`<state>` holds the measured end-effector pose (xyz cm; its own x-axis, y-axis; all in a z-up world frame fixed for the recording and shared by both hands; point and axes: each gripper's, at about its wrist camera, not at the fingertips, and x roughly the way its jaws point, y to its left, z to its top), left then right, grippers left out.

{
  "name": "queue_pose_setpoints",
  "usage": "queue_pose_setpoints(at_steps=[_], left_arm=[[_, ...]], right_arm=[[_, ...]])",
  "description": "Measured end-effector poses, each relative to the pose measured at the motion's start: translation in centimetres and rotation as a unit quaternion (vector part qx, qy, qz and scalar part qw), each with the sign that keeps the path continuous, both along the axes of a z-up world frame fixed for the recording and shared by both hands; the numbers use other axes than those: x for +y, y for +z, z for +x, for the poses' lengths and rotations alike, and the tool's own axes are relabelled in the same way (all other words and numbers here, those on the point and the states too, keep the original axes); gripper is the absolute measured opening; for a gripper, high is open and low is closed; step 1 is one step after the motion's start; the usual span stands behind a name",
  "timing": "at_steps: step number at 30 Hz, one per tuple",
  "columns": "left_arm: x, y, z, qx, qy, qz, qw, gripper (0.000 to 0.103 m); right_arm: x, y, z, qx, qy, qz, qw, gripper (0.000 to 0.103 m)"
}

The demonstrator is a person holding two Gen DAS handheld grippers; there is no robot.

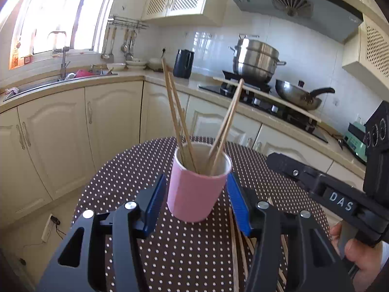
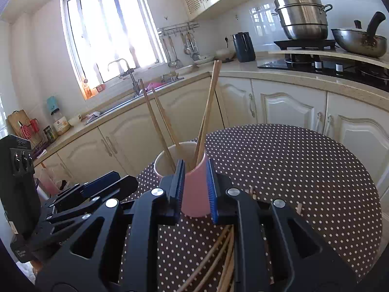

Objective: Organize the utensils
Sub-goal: 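Move both open grippers back down to the chopstick pile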

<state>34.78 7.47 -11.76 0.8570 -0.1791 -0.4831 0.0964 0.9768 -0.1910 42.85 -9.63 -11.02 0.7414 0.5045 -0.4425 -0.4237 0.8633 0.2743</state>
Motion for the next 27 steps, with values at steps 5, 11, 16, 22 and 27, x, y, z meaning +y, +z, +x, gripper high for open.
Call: queue_pose_setpoints(at_steps=[5, 11, 16, 22, 27], left_arm=[[-1.7, -0.6, -0.3, 0.047, -0.03, 0.026, 0.9981, 0.052], [-4.1, -2.3, -0.1, 0.122, -0.059, 0.062, 0.9889, 0.052], [-6.0, -4.1, 0.2, 0.185, -0.079, 0.08, 0.9763, 0.052], [-7.4, -6.7, 0.8, 0.249, -0.081, 0.097, 0.9603, 0.052], [-8.1, -8.1, 1.3, 0.272, -0.075, 0.108, 0.9533, 0.052]], right_arm=[[-1.6, -0.1, -1.2, 0.028, -0.012, -0.022, 0.999, 0.019], [-3.7, -1.6, -1.9, 0.091, -0.019, -0.056, 0.994, 0.019], [-5.3, -3.8, -2.0, 0.154, -0.025, -0.08, 0.984, 0.021], [-6.4, -6.0, -2.2, 0.201, -0.028, -0.09, 0.975, 0.021], [-6.6, -7.3, -2.0, 0.224, -0.031, -0.097, 0.969, 0.021]])
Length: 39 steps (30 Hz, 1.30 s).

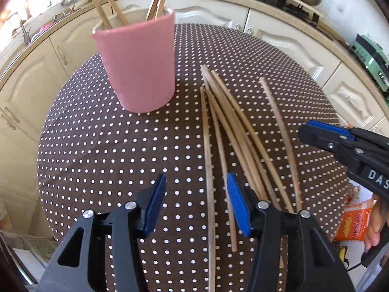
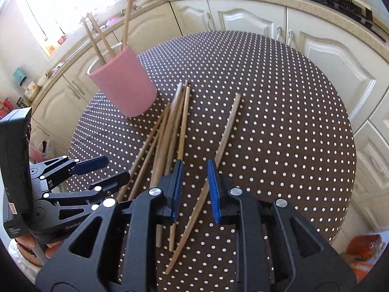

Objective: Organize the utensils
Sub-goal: 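Move both open grippers back down to the chopstick pile, then close the left gripper on a chopstick while the right gripper grasps another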

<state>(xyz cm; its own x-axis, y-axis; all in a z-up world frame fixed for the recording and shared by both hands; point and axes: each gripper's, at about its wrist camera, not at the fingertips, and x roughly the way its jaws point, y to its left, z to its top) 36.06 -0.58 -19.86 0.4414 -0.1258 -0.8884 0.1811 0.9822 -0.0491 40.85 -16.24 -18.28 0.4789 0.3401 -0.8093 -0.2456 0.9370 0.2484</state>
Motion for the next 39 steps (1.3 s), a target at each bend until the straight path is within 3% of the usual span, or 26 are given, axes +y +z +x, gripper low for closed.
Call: queue_pose_setpoints(at_steps=[8, 14, 19, 21, 24, 31, 39], left_arm=[[-1.2, -1.2, 1.1, 0.013, 0.002, 0.007, 0.9999, 0.051], [-1.7, -1.9, 2.1, 0.011, -0.001, 0.031, 0.9995, 0.04], [-2.3, -2.2, 2.5, 0.009, -0.002, 0.035, 0.9993, 0.026], [-2.6, -2.0, 2.5, 0.011, -0.003, 0.034, 0.9993, 0.009], [-2.8, -1.7, 2.5, 0.012, -0.006, 0.032, 0.9994, 0.006], [-2.8, -1.9, 2.7, 0.005, -0.008, 0.017, 0.9998, 0.005], [-1.2, -0.1, 0.1, -0.021, -0.017, -0.014, 0.9995, 0.005]], right_arm=[[-0.1, -1.7, 1.7, 0.043, -0.018, -0.029, 0.998, 0.021], [1.0, -2.9, 2.8, 0.076, -0.014, -0.06, 0.995, 0.021], [2.7, -3.4, 3.4, 0.087, 0.007, -0.11, 0.99, 0.022], [3.4, -3.5, 3.7, 0.091, 0.02, -0.131, 0.987, 0.021], [3.7, -3.7, 4.1, 0.095, 0.021, -0.145, 0.985, 0.013], [2.8, -3.9, 3.8, 0.085, 0.017, -0.119, 0.989, 0.01], [-0.6, -3.0, 3.0, 0.068, 0.0, -0.044, 0.997, 0.007]])
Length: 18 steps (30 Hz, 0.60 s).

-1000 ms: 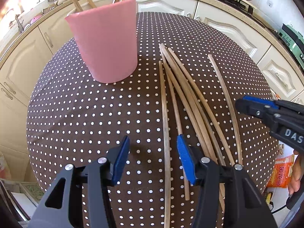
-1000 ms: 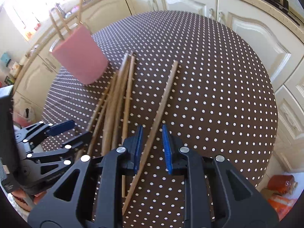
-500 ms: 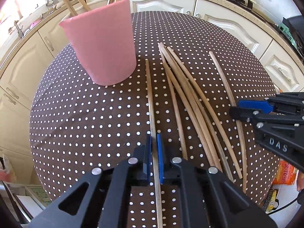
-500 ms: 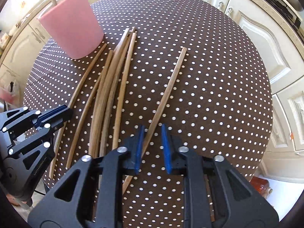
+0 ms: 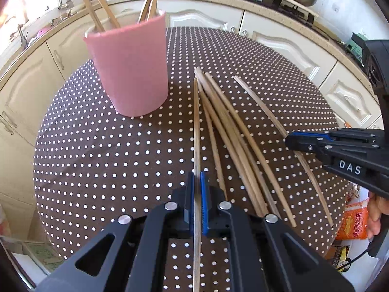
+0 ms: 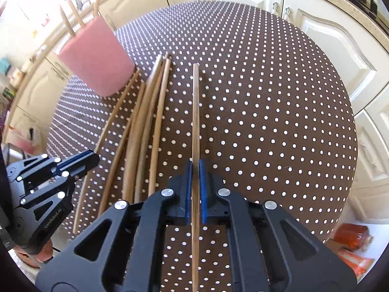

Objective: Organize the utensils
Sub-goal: 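Close the left gripper on a chopstick while the right gripper grasps another, then lift both held chopsticks upright and carry them over the pink cup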

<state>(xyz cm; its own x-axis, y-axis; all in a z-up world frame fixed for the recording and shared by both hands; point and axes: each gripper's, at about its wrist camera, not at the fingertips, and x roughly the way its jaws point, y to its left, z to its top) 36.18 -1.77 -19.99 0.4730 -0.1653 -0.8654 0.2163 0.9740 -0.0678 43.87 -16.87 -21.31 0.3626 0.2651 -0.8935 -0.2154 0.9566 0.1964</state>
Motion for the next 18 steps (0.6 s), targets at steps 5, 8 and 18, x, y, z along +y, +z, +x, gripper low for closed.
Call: queue_pose_setpoints(at_steps=[5, 8, 18], left_arm=[[0.0, 2.1, -1.5, -0.025, -0.014, -0.02, 0.9994, 0.005], [-0.1, 3.7, -2.2, -0.048, -0.026, -0.032, 0.998, 0.005], [0.7, 11.0, -2.9, -0.16, -0.016, -0.102, 0.9817, 0.005]], right_arm=[[-1.5, 2.2, -0.8, -0.025, -0.005, 0.045, 0.999, 0.007], [-2.7, 4.1, -1.4, -0.048, -0.008, 0.083, 0.995, 0.007], [-2.9, 10.9, -2.7, -0.175, 0.018, 0.217, 0.96, 0.007]])
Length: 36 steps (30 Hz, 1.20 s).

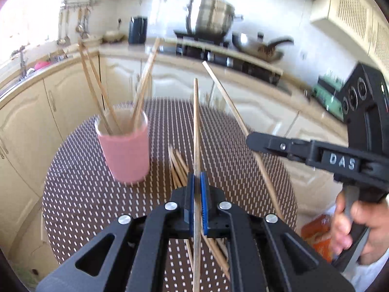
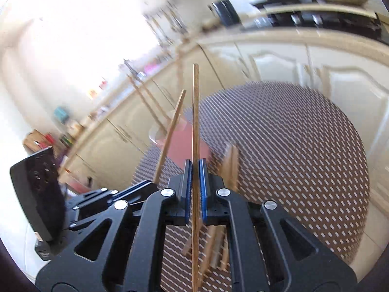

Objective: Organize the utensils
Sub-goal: 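Lift both held chopsticks upright and carry them over the pink cup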

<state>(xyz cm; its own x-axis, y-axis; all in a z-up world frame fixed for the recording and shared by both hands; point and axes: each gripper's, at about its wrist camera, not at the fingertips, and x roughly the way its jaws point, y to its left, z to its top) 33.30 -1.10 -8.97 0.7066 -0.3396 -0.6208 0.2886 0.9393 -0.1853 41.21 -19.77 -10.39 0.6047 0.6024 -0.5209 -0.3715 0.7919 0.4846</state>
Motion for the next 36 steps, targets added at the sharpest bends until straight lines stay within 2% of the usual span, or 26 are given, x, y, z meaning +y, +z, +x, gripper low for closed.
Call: queue_pose_setpoints(at_steps=[2, 4, 8, 14, 21, 25, 29, 36], left_arm=[[0.8, 1.3, 0.0, -0.021, 0.009, -0.026, 0.9994, 0.005], [1.8, 2.5, 0.2, -0.044, 0.022, -0.052, 0.9974, 0.005], [4.2, 3.9, 1.5, -0.096, 0.055, -0.087, 0.99, 0.005], [6.5, 4.8, 3.8, -0.161, 0.104, -0.108, 0.9755, 0.005], [7.4, 5.1, 7.0, -0.216, 0.141, -0.113, 0.9597, 0.005], [7.5, 4.8, 8.5, -0.237, 0.159, -0.113, 0.9517, 0.005], [7.4, 4.3, 10.5, -0.242, 0.17, -0.111, 0.9488, 0.005], [6.7, 2.4, 12.6, -0.246, 0.193, -0.079, 0.9467, 0.005]], right_arm=[[0.3, 0.8, -0.1, -0.028, 0.005, 0.026, 0.999, 0.007], [2.7, 1.4, 0.4, -0.051, 0.006, 0.037, 0.998, 0.007], [5.1, 2.2, 1.3, -0.093, 0.007, 0.053, 0.994, 0.007], [7.9, 3.7, 3.6, -0.157, -0.007, 0.077, 0.985, 0.007], [10.7, 3.9, 6.8, -0.216, -0.018, 0.082, 0.973, 0.007], [11.3, 3.3, 8.6, -0.232, -0.028, 0.084, 0.969, 0.007], [11.7, 2.5, 9.5, -0.243, -0.039, 0.076, 0.966, 0.007], [11.9, 0.8, 10.8, -0.25, -0.04, 0.071, 0.965, 0.007]])
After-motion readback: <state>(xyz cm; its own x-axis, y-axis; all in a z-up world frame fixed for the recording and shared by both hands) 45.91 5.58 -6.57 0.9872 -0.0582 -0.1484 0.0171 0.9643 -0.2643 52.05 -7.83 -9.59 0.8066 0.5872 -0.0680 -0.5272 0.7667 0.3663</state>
